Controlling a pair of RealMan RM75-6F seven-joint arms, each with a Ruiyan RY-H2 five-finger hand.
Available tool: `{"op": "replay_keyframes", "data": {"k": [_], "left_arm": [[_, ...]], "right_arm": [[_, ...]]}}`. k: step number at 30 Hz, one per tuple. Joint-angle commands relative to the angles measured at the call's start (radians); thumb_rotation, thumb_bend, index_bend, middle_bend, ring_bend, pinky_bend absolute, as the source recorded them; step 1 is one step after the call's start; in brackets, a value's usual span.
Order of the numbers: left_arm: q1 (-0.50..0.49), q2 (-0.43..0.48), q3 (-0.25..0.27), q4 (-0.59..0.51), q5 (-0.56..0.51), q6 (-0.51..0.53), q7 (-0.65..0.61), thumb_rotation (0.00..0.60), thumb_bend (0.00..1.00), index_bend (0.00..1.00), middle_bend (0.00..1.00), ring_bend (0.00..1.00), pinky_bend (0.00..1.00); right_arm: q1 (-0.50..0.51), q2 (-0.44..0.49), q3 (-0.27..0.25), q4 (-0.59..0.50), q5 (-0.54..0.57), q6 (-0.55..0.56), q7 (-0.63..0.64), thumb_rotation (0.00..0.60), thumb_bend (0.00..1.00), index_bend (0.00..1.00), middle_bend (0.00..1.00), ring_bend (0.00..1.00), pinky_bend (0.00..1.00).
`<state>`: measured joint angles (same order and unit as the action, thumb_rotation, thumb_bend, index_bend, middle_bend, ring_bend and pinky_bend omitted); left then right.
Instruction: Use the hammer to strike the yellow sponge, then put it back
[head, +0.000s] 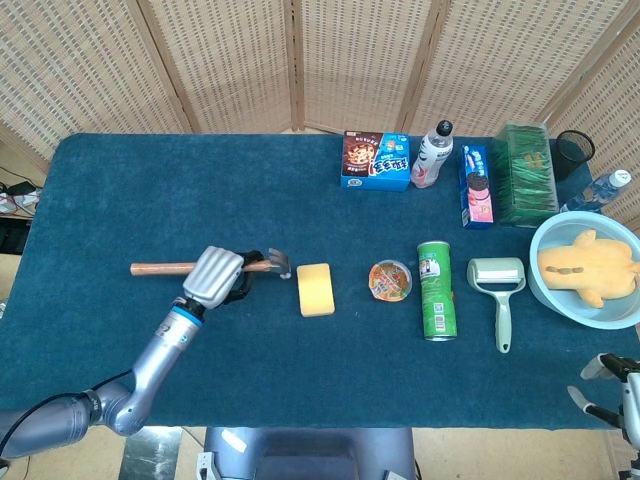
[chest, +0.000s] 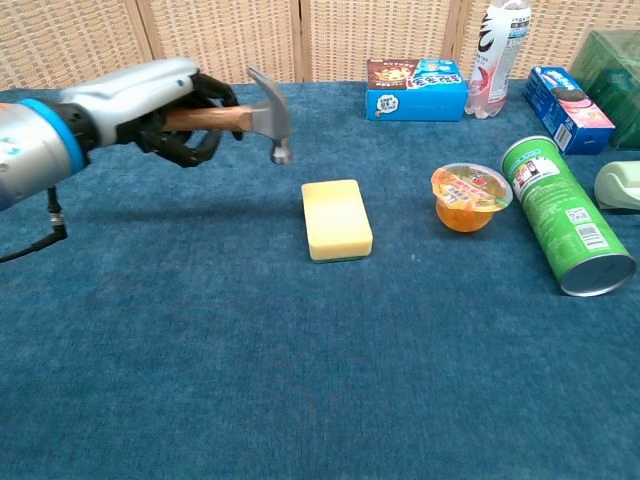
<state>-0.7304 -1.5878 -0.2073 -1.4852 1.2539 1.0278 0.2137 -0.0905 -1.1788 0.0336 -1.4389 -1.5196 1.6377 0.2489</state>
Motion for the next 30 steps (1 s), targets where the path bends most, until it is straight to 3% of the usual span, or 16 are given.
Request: {"op": "replay_keyframes", "data": {"k": [1, 8, 13, 23, 30], "left_arm": [[-0.057, -0.034, -0.028, 0.036, -0.052, -0.074, 0.026, 0.6, 0.72, 0.68, 0.82, 0.81, 0.84], [-0.161, -0.086, -0.07, 0.068, -0.162, -0.167, 0.14, 0.6, 0.73, 0.68, 0.83, 0.82, 0.84], [-0.181, -0.116, -0.078, 0.071, -0.192, -0.135, 0.18, 0.6, 0.73, 0.68, 0.83, 0.83, 0.85], [-0.147, -0.117, 0.005, 0.076, -0.217, -0.098, 0.244, 0.6, 0.73, 0.68, 0.83, 0.83, 0.84], [-0.149, -0.139, 0.03, 0.111, -0.238, -0.112, 0.272, 0.6, 0.73, 0.68, 0.84, 0.83, 0.84]], "right_arm": [[-0.004, 0.001, 0.002, 0.008, 0.007, -0.001, 0.008, 0.6, 0.21, 0.58, 0.58, 0.55, 0.47], [-0.017, -0.007, 0.01, 0.04, 0.03, -0.004, 0.041, 0.6, 0.21, 0.58, 0.58, 0.55, 0.47], [-0.023, -0.011, 0.015, 0.058, 0.039, -0.003, 0.059, 0.6, 0.21, 0.58, 0.58, 0.55, 0.47], [-0.029, -0.019, 0.019, 0.081, 0.04, -0.006, 0.083, 0.6, 0.21, 0.58, 0.58, 0.55, 0.47], [-0.03, -0.019, 0.019, 0.08, 0.036, -0.006, 0.082, 0.6, 0.21, 0.58, 0.58, 0.55, 0.47]]}}
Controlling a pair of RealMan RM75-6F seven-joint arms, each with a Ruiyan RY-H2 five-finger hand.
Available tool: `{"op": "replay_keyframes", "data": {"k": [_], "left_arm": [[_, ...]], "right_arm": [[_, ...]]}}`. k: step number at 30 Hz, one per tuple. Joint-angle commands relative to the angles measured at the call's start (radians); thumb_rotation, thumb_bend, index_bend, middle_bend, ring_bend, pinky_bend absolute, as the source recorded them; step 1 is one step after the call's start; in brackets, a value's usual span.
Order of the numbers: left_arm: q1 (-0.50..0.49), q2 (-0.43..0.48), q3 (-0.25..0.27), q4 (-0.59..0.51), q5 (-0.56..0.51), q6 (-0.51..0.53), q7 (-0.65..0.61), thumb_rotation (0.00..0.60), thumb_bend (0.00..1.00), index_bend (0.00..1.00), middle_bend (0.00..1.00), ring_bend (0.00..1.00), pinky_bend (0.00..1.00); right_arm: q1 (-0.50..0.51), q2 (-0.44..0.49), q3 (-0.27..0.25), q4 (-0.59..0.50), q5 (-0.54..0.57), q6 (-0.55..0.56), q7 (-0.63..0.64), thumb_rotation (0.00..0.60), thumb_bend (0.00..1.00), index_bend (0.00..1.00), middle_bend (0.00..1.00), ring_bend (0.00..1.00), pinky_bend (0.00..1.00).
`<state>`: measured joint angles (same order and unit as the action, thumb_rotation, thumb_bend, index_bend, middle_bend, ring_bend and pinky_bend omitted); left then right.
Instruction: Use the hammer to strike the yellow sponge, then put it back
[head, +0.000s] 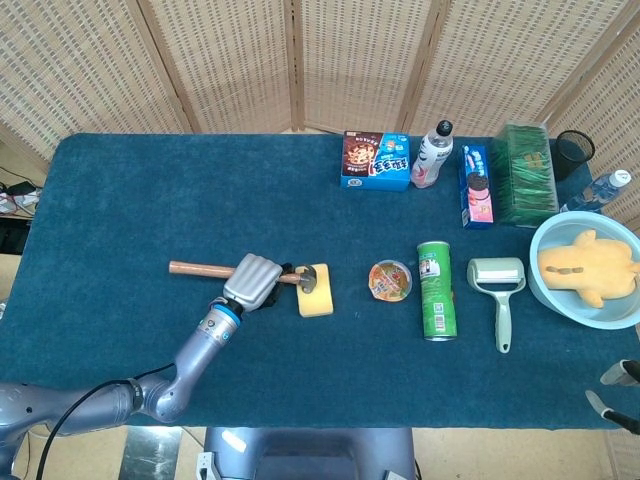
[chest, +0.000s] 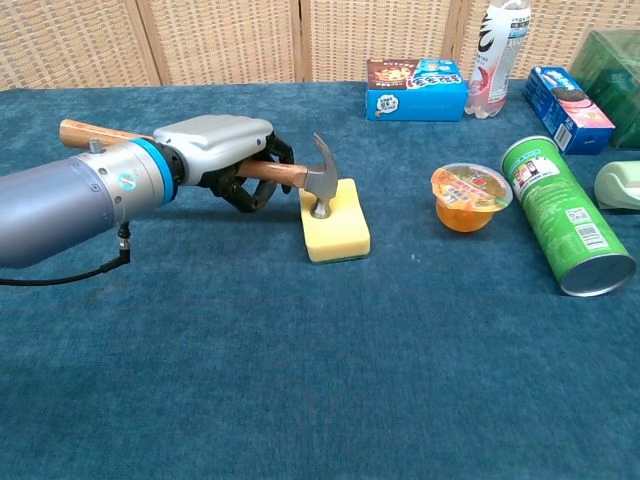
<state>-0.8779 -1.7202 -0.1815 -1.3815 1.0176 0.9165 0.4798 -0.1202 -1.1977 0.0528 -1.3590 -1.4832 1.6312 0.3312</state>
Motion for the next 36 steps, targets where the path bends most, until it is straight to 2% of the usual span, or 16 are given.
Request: {"op": "replay_keyframes", "data": {"k": [1, 4, 8, 14, 24, 29, 33, 36], "left_arm": [[-0.003, -0.011, 0.004, 0.011, 0.001, 0.003, 0.007, 0.6, 0.73, 0.68, 0.84, 0.83, 0.84], [0.002, -0.017, -0.01, 0.007, 0.027, 0.034, -0.018, 0.6, 0.73, 0.68, 0.84, 0.83, 0.85], [0.028, -0.028, -0.04, 0.006, 0.128, 0.147, -0.112, 0.6, 0.73, 0.68, 0.84, 0.83, 0.85], [0.066, -0.02, -0.042, -0.007, 0.213, 0.241, -0.195, 0.6, 0.73, 0.68, 0.84, 0.83, 0.84], [0.071, -0.038, -0.011, 0.022, 0.191, 0.169, -0.189, 0.6, 0.73, 0.68, 0.84, 0.83, 0.84], [0.059, -0.055, -0.003, 0.054, 0.123, 0.092, -0.13, 0.6, 0.73, 0.68, 0.84, 0.83, 0.84], [0.049, -0.039, -0.006, 0.018, 0.042, 0.049, -0.04, 0.6, 0.73, 0.68, 0.84, 0.83, 0.84], [0.046, -0.032, -0.022, -0.011, 0.031, 0.068, -0.014, 0.6, 0.72, 0.68, 0.84, 0.83, 0.84]], "right_arm": [[-0.001, 0.0, 0.001, -0.001, -0.001, 0.001, -0.002, 0.6, 0.21, 0.58, 0.58, 0.55, 0.47], [-0.003, 0.002, 0.003, -0.005, -0.001, 0.005, -0.006, 0.6, 0.21, 0.58, 0.58, 0.55, 0.47], [-0.004, 0.006, 0.004, -0.014, -0.002, 0.006, -0.013, 0.6, 0.21, 0.58, 0.58, 0.55, 0.47], [0.004, 0.003, 0.005, -0.02, -0.008, -0.002, -0.03, 0.6, 0.21, 0.58, 0.58, 0.55, 0.47], [0.0, 0.008, 0.005, -0.028, -0.007, -0.002, -0.035, 0.6, 0.21, 0.58, 0.58, 0.55, 0.46], [-0.006, 0.01, 0.005, -0.027, -0.005, 0.003, -0.03, 0.6, 0.21, 0.58, 0.58, 0.55, 0.47], [-0.007, 0.009, 0.005, -0.025, -0.004, 0.001, -0.029, 0.6, 0.21, 0.58, 0.58, 0.55, 0.46], [-0.007, 0.008, 0.006, -0.023, -0.006, 0.003, -0.028, 0.6, 0.21, 0.58, 0.58, 0.55, 0.47]]}}
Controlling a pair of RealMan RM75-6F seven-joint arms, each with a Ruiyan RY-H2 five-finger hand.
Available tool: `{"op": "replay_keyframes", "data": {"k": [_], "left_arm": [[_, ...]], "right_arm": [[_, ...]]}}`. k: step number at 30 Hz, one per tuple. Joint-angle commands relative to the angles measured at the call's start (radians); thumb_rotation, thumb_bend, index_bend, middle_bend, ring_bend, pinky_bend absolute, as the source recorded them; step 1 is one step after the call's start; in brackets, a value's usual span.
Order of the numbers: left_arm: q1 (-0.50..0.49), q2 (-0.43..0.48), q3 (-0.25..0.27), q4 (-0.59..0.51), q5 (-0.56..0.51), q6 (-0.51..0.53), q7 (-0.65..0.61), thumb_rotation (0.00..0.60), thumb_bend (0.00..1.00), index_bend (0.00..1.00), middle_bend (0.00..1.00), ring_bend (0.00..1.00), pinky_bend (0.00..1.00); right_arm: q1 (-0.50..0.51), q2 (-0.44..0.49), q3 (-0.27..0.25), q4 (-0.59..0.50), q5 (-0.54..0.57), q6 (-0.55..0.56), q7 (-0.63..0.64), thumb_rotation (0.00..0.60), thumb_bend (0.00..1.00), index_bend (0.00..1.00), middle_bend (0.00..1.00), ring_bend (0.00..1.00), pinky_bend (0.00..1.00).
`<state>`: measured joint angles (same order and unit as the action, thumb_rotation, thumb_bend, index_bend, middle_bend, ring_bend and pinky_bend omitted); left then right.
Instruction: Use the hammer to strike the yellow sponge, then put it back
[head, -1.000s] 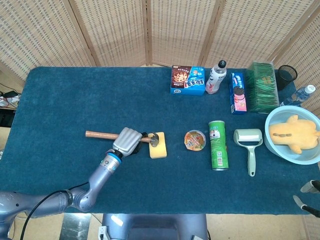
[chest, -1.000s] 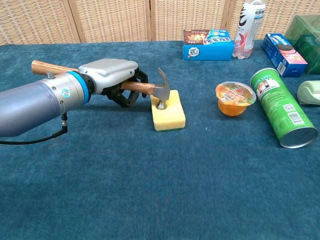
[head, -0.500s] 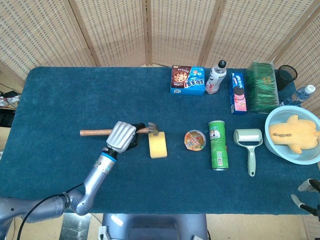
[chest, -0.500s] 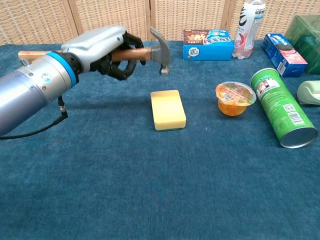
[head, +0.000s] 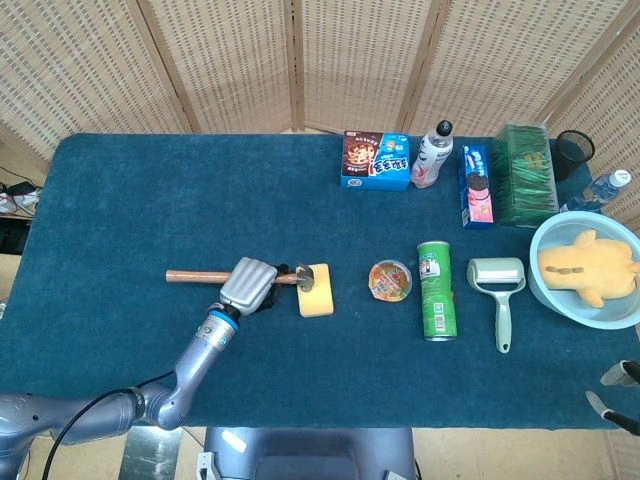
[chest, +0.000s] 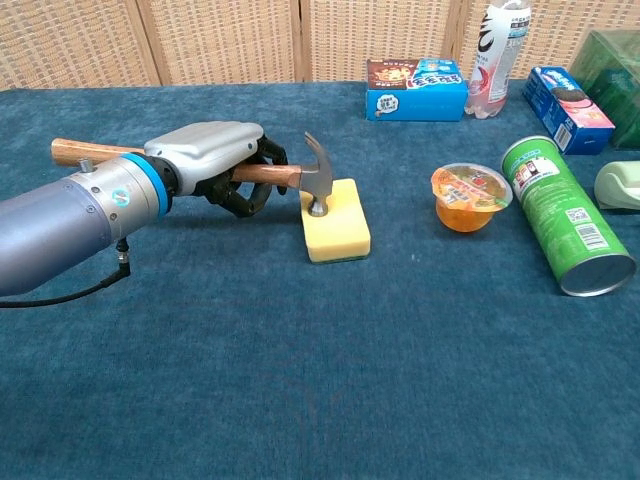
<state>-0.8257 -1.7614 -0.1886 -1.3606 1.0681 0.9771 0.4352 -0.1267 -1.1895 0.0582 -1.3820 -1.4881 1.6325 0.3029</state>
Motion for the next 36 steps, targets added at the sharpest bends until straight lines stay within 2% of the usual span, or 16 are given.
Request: {"op": "replay_keyframes", "data": {"k": [1, 6, 9, 11, 14, 25, 31, 36], "left_arm": [[0.002, -0.003, -0.023, -0.029, 0.022, 0.052, -0.001, 0.6, 0.72, 0.68, 0.84, 0.83, 0.84], [0.045, -0.088, -0.039, 0.084, 0.231, 0.264, -0.242, 0.6, 0.73, 0.68, 0.84, 0.83, 0.84], [0.063, -0.136, -0.059, 0.154, 0.294, 0.372, -0.346, 0.6, 0.72, 0.68, 0.84, 0.83, 0.84], [0.069, -0.144, -0.06, 0.175, 0.304, 0.384, -0.373, 0.6, 0.72, 0.68, 0.84, 0.83, 0.84], [0.088, -0.118, -0.05, 0.146, 0.296, 0.366, -0.386, 0.6, 0.71, 0.68, 0.84, 0.83, 0.83], [0.184, 0.122, 0.041, -0.059, 0.24, 0.255, -0.323, 0.6, 0.68, 0.68, 0.84, 0.82, 0.82], [0.259, 0.226, 0.086, -0.066, 0.204, 0.248, -0.342, 0.6, 0.67, 0.68, 0.84, 0.82, 0.81], [0.295, 0.248, 0.095, -0.028, 0.184, 0.229, -0.406, 0.6, 0.66, 0.68, 0.84, 0.82, 0.8]], "right_arm": [[-0.001, 0.0, 0.001, -0.001, -0.001, 0.004, 0.001, 0.6, 0.21, 0.58, 0.58, 0.55, 0.46], [-0.004, 0.001, 0.001, -0.002, -0.002, 0.007, -0.001, 0.6, 0.21, 0.58, 0.58, 0.55, 0.47], [-0.004, 0.002, 0.002, -0.005, -0.005, 0.009, -0.004, 0.6, 0.21, 0.58, 0.58, 0.55, 0.46], [-0.003, 0.003, 0.001, -0.009, -0.009, 0.011, -0.007, 0.6, 0.21, 0.58, 0.58, 0.55, 0.46], [0.0, 0.004, 0.001, -0.016, -0.013, 0.009, -0.015, 0.6, 0.21, 0.58, 0.58, 0.55, 0.46], [0.019, 0.005, -0.001, -0.036, -0.029, -0.01, -0.034, 0.6, 0.21, 0.58, 0.58, 0.55, 0.46], [0.046, -0.001, 0.001, -0.042, -0.032, -0.046, -0.05, 0.6, 0.21, 0.58, 0.58, 0.55, 0.46], [0.066, -0.005, 0.003, -0.049, -0.04, -0.066, -0.064, 0.6, 0.21, 0.58, 0.58, 0.55, 0.47]]}}
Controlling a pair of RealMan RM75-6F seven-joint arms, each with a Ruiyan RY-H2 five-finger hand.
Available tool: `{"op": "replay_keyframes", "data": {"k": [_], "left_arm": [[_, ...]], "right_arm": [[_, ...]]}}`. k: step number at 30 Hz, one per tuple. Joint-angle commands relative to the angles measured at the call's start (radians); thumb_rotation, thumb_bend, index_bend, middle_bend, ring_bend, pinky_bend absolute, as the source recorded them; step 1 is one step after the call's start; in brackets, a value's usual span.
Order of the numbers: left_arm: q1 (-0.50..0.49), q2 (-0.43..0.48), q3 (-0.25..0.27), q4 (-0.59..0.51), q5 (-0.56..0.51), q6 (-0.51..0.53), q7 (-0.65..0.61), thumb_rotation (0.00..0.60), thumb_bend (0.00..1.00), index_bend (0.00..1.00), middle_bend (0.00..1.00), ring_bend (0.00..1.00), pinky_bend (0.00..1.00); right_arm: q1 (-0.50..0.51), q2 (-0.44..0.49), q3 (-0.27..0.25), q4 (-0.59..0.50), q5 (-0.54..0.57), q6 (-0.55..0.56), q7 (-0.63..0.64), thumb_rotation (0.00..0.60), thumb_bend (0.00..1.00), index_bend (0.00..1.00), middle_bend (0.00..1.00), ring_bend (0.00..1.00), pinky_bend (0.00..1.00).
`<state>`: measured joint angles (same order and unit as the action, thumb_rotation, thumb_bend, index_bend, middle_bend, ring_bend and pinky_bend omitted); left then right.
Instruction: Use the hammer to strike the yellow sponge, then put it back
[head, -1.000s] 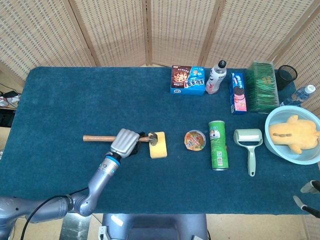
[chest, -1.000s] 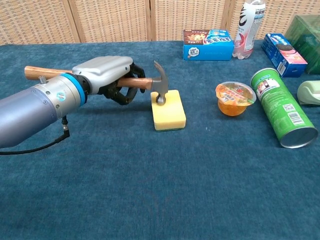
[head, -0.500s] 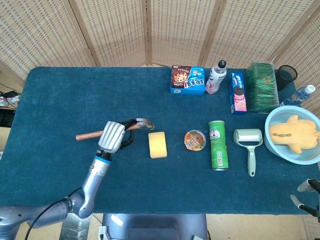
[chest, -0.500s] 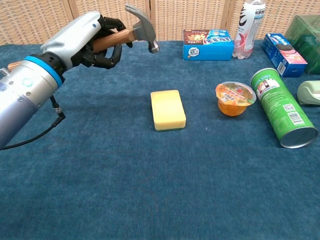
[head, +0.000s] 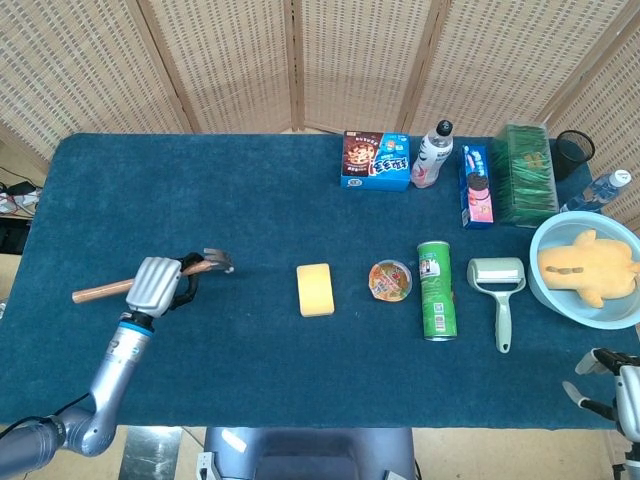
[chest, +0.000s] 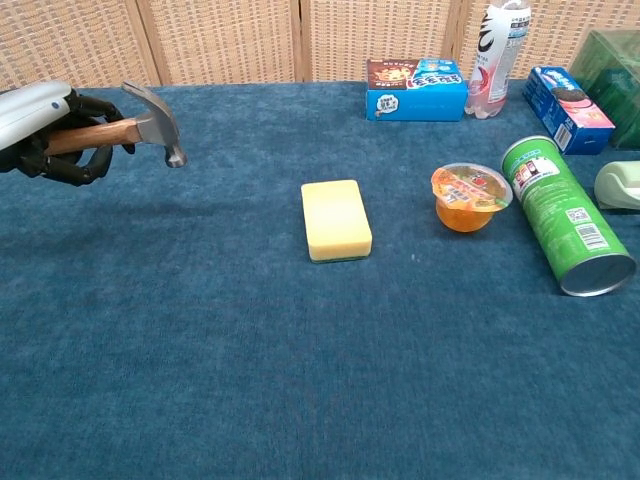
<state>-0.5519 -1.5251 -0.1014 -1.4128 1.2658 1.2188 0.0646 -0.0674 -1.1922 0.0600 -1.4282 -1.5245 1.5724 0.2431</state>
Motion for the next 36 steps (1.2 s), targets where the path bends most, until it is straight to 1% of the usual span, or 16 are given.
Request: {"op": "replay_keyframes", "data": {"k": [1, 4, 5, 7, 10, 13, 15, 17, 23, 25, 27, 29, 30, 32, 33, 36], "left_arm": [[0.025, 0.013, 0.009, 0.032, -0.018, -0.016, -0.043, 0.6, 0.66, 0.68, 0.84, 0.82, 0.8], [0.044, 0.013, 0.011, 0.063, -0.029, -0.019, -0.061, 0.6, 0.61, 0.68, 0.84, 0.8, 0.76], [0.051, 0.011, 0.012, 0.075, -0.032, -0.019, -0.064, 0.6, 0.57, 0.68, 0.84, 0.77, 0.73], [0.058, 0.008, 0.014, 0.087, -0.038, -0.028, -0.072, 0.6, 0.52, 0.68, 0.84, 0.75, 0.71], [0.062, -0.002, 0.016, 0.098, -0.039, -0.045, -0.077, 0.6, 0.5, 0.68, 0.83, 0.74, 0.69], [0.057, -0.028, 0.014, 0.12, -0.035, -0.062, -0.077, 0.6, 0.44, 0.67, 0.77, 0.68, 0.65], [0.05, -0.044, 0.007, 0.129, -0.043, -0.083, -0.08, 0.6, 0.39, 0.61, 0.7, 0.61, 0.62], [0.039, -0.061, -0.002, 0.133, -0.051, -0.107, -0.082, 0.6, 0.36, 0.56, 0.66, 0.57, 0.61], [0.005, -0.122, -0.031, 0.16, -0.036, -0.121, -0.073, 0.6, 0.33, 0.54, 0.63, 0.54, 0.59], [-0.011, -0.142, -0.04, 0.171, -0.03, -0.131, -0.061, 0.6, 0.26, 0.42, 0.54, 0.46, 0.53], [-0.038, -0.138, -0.036, 0.155, -0.03, -0.189, -0.047, 0.6, 0.14, 0.14, 0.33, 0.26, 0.41], [-0.05, -0.12, -0.041, 0.134, -0.038, -0.216, -0.036, 0.6, 0.09, 0.01, 0.19, 0.12, 0.3], [-0.053, -0.111, -0.045, 0.12, -0.043, -0.221, -0.027, 0.6, 0.07, 0.0, 0.13, 0.06, 0.24], [-0.053, -0.096, -0.05, 0.094, -0.046, -0.213, -0.005, 0.6, 0.05, 0.0, 0.07, 0.01, 0.17], [-0.047, -0.088, -0.057, 0.071, -0.044, -0.189, 0.006, 0.6, 0.04, 0.0, 0.05, 0.0, 0.15], [-0.022, -0.062, -0.061, 0.016, -0.034, -0.13, 0.029, 0.6, 0.05, 0.0, 0.04, 0.0, 0.13]], "right_arm": [[0.006, -0.005, -0.002, -0.002, -0.007, -0.005, -0.005, 0.6, 0.21, 0.58, 0.58, 0.55, 0.47], [0.016, -0.011, -0.004, -0.004, -0.013, -0.014, -0.015, 0.6, 0.21, 0.58, 0.58, 0.55, 0.46], [0.019, -0.013, -0.005, -0.006, -0.015, -0.017, -0.02, 0.6, 0.21, 0.58, 0.58, 0.55, 0.46], [0.023, -0.013, -0.005, -0.011, -0.016, -0.022, -0.029, 0.6, 0.21, 0.58, 0.58, 0.55, 0.46], [0.026, -0.012, -0.005, -0.019, -0.014, -0.023, -0.04, 0.6, 0.21, 0.58, 0.58, 0.55, 0.47], [0.028, -0.005, -0.003, -0.028, -0.013, -0.022, -0.046, 0.6, 0.21, 0.58, 0.58, 0.55, 0.46], [0.027, -0.003, -0.003, -0.032, -0.007, -0.023, -0.05, 0.6, 0.21, 0.58, 0.58, 0.55, 0.46], [0.023, 0.0, -0.003, -0.033, -0.003, -0.019, -0.051, 0.6, 0.21, 0.58, 0.58, 0.55, 0.46], [0.017, 0.005, -0.005, -0.033, -0.001, -0.008, -0.046, 0.6, 0.21, 0.58, 0.58, 0.55, 0.46], [0.015, 0.006, -0.006, -0.032, 0.0, -0.004, -0.043, 0.6, 0.21, 0.58, 0.58, 0.55, 0.46], [0.007, 0.01, -0.005, -0.03, 0.004, 0.007, -0.039, 0.6, 0.21, 0.58, 0.58, 0.55, 0.46], [0.003, 0.012, -0.006, -0.029, 0.005, 0.013, -0.035, 0.6, 0.21, 0.58, 0.58, 0.55, 0.45], [0.001, 0.013, -0.006, -0.028, 0.005, 0.016, -0.034, 0.6, 0.21, 0.58, 0.58, 0.55, 0.45], [0.0, 0.014, -0.006, -0.027, 0.006, 0.018, -0.032, 0.6, 0.21, 0.58, 0.58, 0.55, 0.45], [0.001, 0.014, -0.006, -0.027, 0.004, 0.019, -0.032, 0.6, 0.21, 0.58, 0.58, 0.55, 0.45], [0.01, 0.016, -0.005, -0.029, -0.001, 0.011, -0.035, 0.6, 0.21, 0.58, 0.58, 0.55, 0.45]]}}
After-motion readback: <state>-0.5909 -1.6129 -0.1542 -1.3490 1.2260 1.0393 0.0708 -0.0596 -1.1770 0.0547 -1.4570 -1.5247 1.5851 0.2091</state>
